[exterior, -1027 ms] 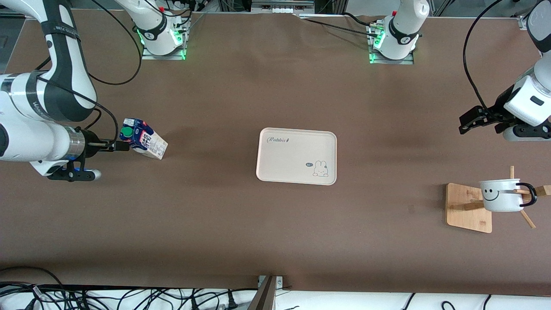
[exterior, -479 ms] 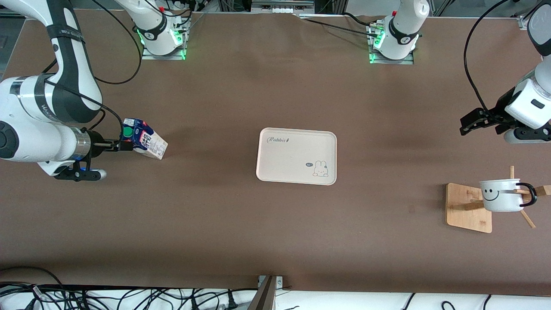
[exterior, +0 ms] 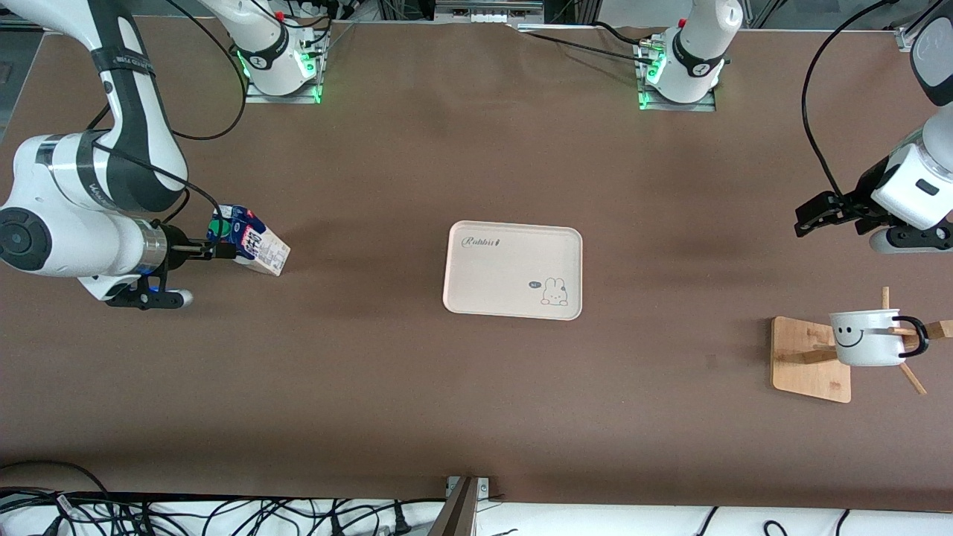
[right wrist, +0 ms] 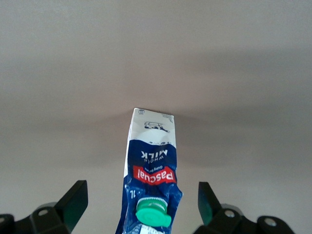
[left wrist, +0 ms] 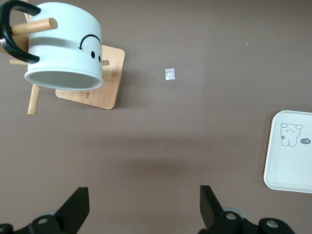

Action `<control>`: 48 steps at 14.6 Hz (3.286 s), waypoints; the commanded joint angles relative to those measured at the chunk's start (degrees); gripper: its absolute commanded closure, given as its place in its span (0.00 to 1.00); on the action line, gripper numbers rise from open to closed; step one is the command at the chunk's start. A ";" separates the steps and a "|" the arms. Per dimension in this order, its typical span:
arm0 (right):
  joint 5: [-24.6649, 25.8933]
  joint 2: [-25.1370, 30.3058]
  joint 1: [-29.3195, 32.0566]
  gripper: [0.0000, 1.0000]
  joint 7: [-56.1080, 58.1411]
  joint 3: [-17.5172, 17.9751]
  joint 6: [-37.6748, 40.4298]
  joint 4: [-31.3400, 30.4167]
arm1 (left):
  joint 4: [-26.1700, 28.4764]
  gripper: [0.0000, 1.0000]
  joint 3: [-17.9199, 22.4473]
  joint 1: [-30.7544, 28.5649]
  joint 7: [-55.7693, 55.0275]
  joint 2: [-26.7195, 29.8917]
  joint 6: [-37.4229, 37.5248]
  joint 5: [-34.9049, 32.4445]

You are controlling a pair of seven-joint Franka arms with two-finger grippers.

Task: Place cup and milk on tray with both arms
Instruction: 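Hold the carton with the right gripper while the left gripper reaches the mug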

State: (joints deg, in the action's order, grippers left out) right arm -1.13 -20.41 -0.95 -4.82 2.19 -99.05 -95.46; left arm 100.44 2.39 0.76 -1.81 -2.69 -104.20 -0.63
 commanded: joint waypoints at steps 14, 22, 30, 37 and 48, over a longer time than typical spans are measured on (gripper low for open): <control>-0.81 8.90 -0.10 0.00 -0.46 -0.08 -11.43 -15.98 | 18.37 0.00 0.33 -2.08 -0.12 4.88 -27.25 -3.42; -3.17 9.87 0.16 0.00 -0.63 -0.87 -11.87 -18.96 | 21.29 0.00 1.04 -0.85 0.40 7.25 -31.51 -3.33; -3.27 10.04 0.16 0.00 -0.81 -1.49 -14.15 -21.51 | 21.81 0.00 1.04 -0.85 4.44 7.79 -30.89 -3.24; -3.27 9.87 0.16 0.00 -0.81 -1.49 -14.68 -21.96 | 26.36 0.00 1.21 -1.28 4.62 8.66 -40.77 -3.24; -3.35 10.04 0.16 0.59 -0.98 -1.40 -14.42 -21.96 | 33.50 0.00 3.59 -2.25 5.32 -0.55 -75.77 -3.33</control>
State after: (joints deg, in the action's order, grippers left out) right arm -3.76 -12.30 -0.87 -5.00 0.68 -112.95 -115.60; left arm 134.31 5.35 -1.34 2.62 0.26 -174.12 -2.48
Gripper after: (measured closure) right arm 0.586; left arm 0.000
